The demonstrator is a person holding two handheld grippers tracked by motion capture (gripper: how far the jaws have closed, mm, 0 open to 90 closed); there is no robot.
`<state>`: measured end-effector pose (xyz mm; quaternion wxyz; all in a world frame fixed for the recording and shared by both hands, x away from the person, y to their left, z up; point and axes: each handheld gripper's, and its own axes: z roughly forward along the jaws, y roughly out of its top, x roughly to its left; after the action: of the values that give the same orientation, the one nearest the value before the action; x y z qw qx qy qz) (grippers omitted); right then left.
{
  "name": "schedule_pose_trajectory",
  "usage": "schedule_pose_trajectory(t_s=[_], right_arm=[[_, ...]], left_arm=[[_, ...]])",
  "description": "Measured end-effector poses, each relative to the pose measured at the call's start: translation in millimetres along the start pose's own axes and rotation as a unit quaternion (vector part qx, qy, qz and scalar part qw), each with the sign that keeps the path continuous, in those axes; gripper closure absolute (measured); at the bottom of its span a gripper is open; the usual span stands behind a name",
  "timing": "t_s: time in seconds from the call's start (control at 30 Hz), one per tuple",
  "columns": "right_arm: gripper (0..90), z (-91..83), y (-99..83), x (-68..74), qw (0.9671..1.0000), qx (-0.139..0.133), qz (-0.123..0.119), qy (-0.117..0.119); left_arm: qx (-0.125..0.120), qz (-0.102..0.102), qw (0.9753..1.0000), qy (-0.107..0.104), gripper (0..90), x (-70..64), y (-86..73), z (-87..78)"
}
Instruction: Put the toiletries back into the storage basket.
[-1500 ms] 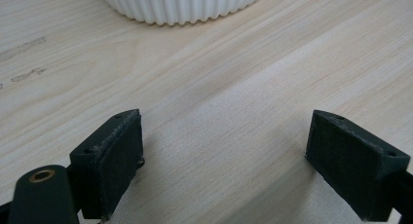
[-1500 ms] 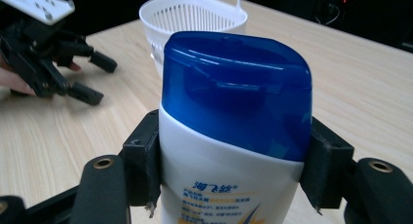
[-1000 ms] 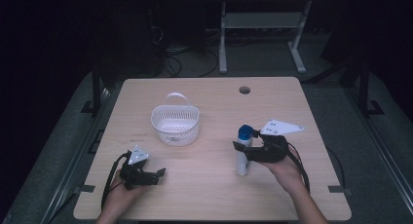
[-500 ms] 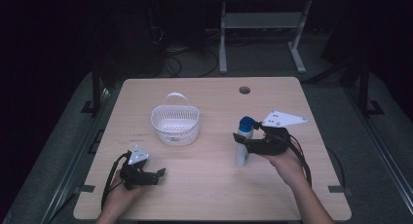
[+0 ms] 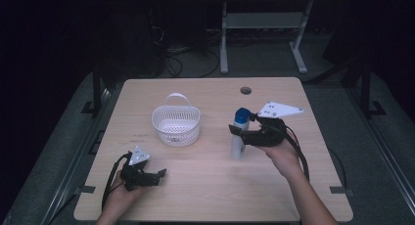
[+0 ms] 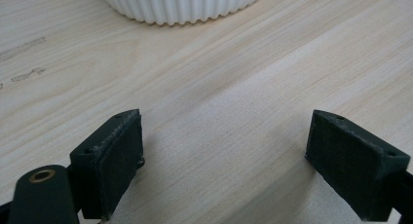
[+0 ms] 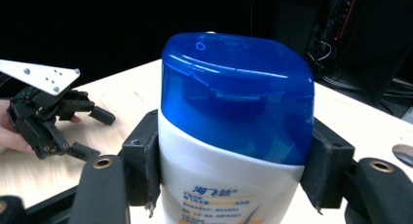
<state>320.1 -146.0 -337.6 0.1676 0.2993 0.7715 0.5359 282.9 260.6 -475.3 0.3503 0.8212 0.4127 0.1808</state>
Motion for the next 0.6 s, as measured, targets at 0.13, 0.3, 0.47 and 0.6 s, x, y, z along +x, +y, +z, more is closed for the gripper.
schedule_pose_trajectory(t_s=[0.13,0.3,0.47,0.6], right_arm=[[35.4,4.2,7.9,-0.7,1.0,-0.004,-0.002,0.003],[35.4,9.0,15.9,-1.0,1.0,-0.007,-0.006,0.004],[35.4,13.0,23.8,-1.5,0.9999,-0.01,-0.008,0.003],[35.4,16.9,30.5,-1.7,0.9998,-0.017,-0.009,0.002]], left_arm=[[0.0,0.0,1.0,0.0,13.2,0.0,0.0,-0.1],[0.001,0.0,1.0,0.0,13.2,0.1,0.1,-0.1],[0.0,0.0,1.0,0.0,13.2,0.0,0.0,0.0],[0.0,0.0,1.0,0.0,13.2,0.0,0.0,0.0]])
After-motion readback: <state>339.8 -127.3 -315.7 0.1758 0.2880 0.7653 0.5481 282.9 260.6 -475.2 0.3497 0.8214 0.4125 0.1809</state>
